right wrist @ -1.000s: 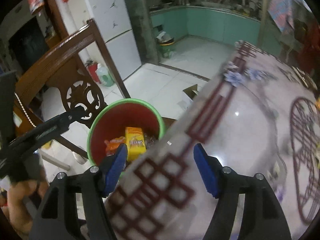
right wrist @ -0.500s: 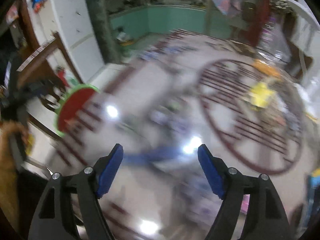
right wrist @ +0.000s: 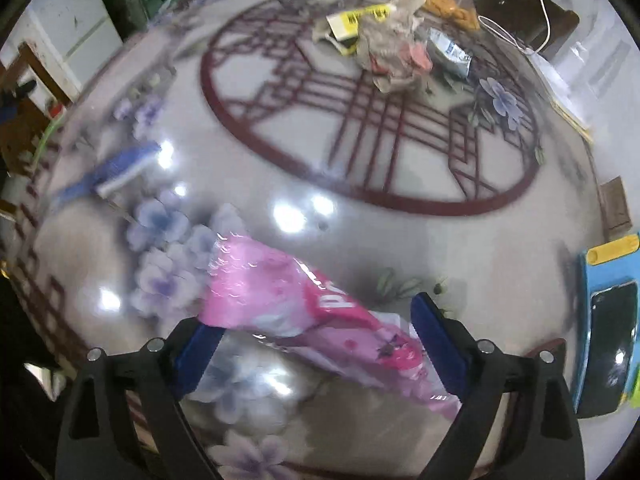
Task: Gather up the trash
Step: 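Grasp the pink wrapper with the right tool while the left tool grasps the crumpled newspaper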
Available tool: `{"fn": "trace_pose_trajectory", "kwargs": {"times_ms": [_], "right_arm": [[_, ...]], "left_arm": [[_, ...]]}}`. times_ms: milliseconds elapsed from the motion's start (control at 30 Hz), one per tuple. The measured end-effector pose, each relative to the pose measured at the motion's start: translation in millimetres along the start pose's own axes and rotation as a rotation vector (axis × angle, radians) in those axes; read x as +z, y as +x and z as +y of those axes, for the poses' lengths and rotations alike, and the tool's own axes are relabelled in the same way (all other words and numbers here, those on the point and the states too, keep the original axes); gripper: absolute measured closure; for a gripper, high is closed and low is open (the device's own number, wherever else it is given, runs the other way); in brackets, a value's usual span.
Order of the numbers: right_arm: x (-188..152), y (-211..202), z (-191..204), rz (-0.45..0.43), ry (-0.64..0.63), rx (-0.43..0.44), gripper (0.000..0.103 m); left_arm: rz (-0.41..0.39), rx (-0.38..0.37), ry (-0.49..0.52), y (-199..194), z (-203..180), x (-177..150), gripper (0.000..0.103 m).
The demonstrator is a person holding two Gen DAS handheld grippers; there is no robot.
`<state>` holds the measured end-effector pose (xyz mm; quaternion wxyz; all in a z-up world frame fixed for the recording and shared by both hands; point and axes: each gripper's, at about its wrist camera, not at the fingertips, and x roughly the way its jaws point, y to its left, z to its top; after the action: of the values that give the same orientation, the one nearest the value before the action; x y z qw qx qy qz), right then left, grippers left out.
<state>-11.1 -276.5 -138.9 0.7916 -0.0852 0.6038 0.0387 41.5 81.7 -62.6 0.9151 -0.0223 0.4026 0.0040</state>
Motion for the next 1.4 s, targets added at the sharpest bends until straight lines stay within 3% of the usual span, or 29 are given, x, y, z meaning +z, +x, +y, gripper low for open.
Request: {"fn": "trace_pose_trajectory", "kwargs": {"times_ms": [67,133,200,300,367,467,600,733,900,1000,1067,1100,1133,1400], "right_arm": [[-1,4,5,0.008,-0.068,-0.087,0.024],[-5,7,10,0.015,-0.121,-0.141,0.041],[-8,4,14,-0.004,-0.135,-0.146,0.078],[-5,-18,12,-0.110,-0.091,-0.117,0.078],[-4,-36,-1,-0.188,0.007,-0.016,0.078],[-2,-54,-27,-0.269,0.183,0.147,0.076],[-4,-54,-60,-0.279,0.367,0.264,0.073],[-1,-41,-85,-0.247,0.493,0.329,0.073],[1,-50,-94,-0.294,0.514,0.295,0.073],[0,-48,-104,-0.305,0.554,0.319,0.073],[-2,-46,-109,-0.305,0.567,0.313,0.073],[-3,-46,-111,-0.304,0.571,0.307,0.072],[-3,-44,-112,-0.303,0.574,0.304,0.072],[-2,-44,-111,-0.306,0.572,0.275,0.072]], "left_arm": [[-0.005,0.015,0.059,1,-16,-5,0.014],[-0.008,0.048,0.138,5,-33,-12,0.014],[0.018,0.057,0.162,11,-44,-18,0.014],[0.040,0.012,0.113,17,-61,-20,0.014],[0.030,-0.010,0.107,19,-82,-21,0.014],[0.080,-0.128,0.108,34,-138,-15,0.014],[0.131,-0.260,0.164,48,-221,-3,0.014],[0.128,-0.297,0.235,59,-291,12,0.014],[0.187,-0.296,0.266,88,-347,18,0.014],[0.208,-0.280,0.280,104,-363,17,0.017],[0.208,-0.282,0.291,111,-369,16,0.024],[0.211,-0.274,0.298,114,-372,16,0.034],[0.221,-0.277,0.303,116,-373,15,0.053],[0.201,-0.309,0.275,96,-346,9,0.060]]}}
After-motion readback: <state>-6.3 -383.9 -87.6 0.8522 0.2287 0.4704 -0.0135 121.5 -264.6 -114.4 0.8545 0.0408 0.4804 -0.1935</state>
